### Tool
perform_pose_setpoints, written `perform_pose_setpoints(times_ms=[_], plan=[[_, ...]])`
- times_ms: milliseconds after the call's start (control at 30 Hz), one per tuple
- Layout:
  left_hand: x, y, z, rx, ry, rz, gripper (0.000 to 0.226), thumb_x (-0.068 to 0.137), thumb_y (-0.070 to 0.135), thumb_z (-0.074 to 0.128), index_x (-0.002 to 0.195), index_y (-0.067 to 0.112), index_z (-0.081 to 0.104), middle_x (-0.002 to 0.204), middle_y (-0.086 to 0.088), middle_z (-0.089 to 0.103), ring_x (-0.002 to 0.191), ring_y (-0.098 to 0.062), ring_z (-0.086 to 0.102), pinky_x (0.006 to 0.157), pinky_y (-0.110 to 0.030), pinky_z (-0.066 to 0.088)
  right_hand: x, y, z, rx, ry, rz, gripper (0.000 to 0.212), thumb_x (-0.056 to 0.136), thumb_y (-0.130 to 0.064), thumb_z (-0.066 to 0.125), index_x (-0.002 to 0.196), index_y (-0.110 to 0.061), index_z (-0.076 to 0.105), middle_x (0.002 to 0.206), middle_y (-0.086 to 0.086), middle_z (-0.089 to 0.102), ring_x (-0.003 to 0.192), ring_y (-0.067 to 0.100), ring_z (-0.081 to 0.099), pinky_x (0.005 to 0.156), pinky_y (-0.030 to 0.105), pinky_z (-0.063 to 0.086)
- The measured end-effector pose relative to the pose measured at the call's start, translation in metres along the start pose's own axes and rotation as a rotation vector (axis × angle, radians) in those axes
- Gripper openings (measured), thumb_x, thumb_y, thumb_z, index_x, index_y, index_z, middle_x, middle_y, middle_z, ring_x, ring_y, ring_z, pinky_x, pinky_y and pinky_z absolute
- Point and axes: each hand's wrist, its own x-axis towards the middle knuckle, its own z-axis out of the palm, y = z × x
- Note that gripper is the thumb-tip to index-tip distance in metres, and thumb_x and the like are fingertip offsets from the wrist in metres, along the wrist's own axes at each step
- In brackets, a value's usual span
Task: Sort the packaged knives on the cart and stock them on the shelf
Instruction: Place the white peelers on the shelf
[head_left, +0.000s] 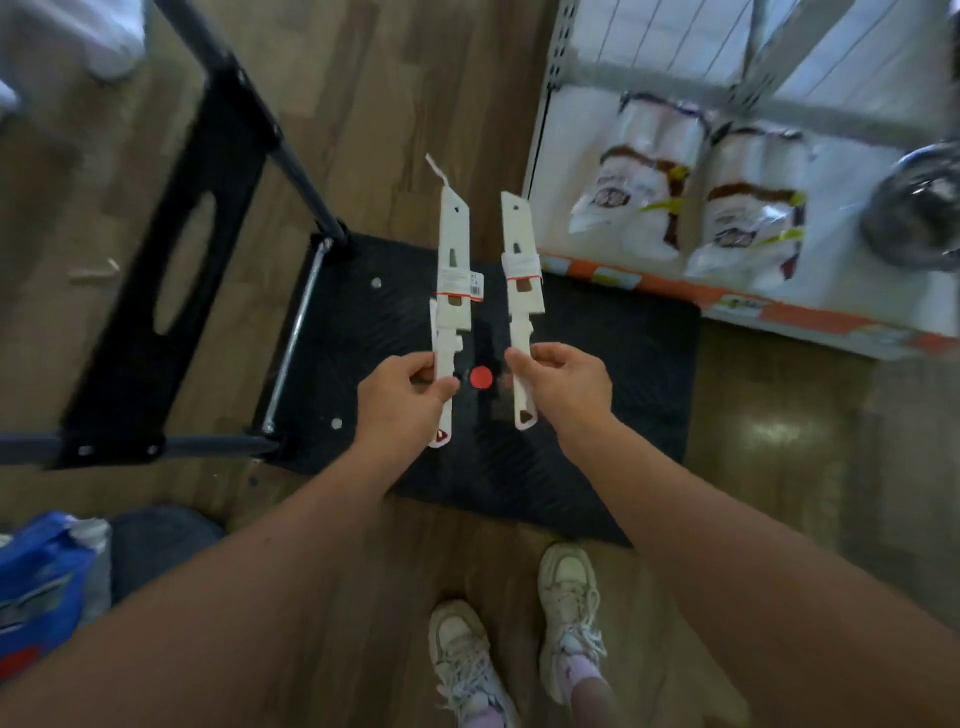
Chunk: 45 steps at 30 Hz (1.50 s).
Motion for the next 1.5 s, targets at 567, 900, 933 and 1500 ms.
perform_pose_setpoints(times_ms=[567, 900, 933, 1500], plan=[[-0.258, 0.326, -0.098, -0.208, -0.173, 0.455, 0.025, 0.087, 0.012, 0.060, 0.110, 0.021, 0.064, 0.092, 0.006, 0.066, 0.086, -0.006, 0.062, 0.081, -0.021, 0.052, -0.288, -0.197, -0.250, 0.452, 0.045, -0.228, 0.003, 0.086, -0.019, 0.064, 0.088, -0.017, 0.064, 0.090, 0.002, 0.067, 0.094, 0.022, 0.063, 0.095, 0.042, 0.050], [-0.364, 0.421, -0.001, -0.239, -0.152, 0.530, 0.025, 0.087, 0.011, 0.060, 0.110, 0.015, 0.065, 0.097, 0.003, 0.068, 0.091, -0.010, 0.065, 0.085, -0.029, 0.053, -0.331, -0.168, -0.434, 0.449, 0.058, -0.343, 0.013, 0.084, -0.017, 0.067, 0.075, -0.025, 0.063, 0.081, -0.001, 0.067, 0.087, 0.023, 0.064, 0.086, 0.043, 0.055], [-0.374, 0.433, 0.010, -0.254, -0.144, 0.532, 0.026, 0.086, 0.011, 0.060, 0.112, 0.013, 0.065, 0.100, -0.001, 0.069, 0.093, -0.014, 0.065, 0.086, -0.031, 0.053, -0.334, -0.165, -0.452, 0.449, 0.055, -0.373, 0.015, 0.083, -0.016, 0.068, 0.074, -0.026, 0.062, 0.080, -0.002, 0.067, 0.085, 0.022, 0.065, 0.085, 0.042, 0.055], [-0.410, 0.592, 0.122, -0.305, -0.235, 0.644, 0.029, 0.086, 0.018, 0.062, 0.115, 0.015, 0.063, 0.089, 0.007, 0.067, 0.087, -0.012, 0.065, 0.081, -0.028, 0.055, -0.313, -0.203, -0.627, 0.563, 0.140, -0.453, 0.011, 0.083, -0.019, 0.066, 0.093, -0.015, 0.067, 0.099, 0.007, 0.071, 0.090, 0.026, 0.068, 0.078, 0.039, 0.058]])
